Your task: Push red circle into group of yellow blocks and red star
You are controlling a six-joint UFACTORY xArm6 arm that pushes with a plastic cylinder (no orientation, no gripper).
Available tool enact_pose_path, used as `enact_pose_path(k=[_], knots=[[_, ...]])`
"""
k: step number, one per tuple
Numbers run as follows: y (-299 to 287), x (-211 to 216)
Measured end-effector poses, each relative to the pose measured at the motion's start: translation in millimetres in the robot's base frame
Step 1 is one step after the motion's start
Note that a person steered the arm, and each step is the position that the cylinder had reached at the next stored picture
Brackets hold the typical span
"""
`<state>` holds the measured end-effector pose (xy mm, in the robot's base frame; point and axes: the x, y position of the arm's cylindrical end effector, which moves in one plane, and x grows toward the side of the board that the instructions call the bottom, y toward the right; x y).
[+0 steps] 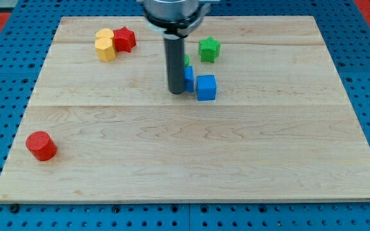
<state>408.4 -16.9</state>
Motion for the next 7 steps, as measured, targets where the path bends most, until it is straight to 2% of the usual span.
enact_pose_path(k=[1, 2, 3, 5, 6, 7], knots=[[-41, 106], [-155, 184], [-218, 163], [-163, 66], [-145, 122], [-230, 120]])
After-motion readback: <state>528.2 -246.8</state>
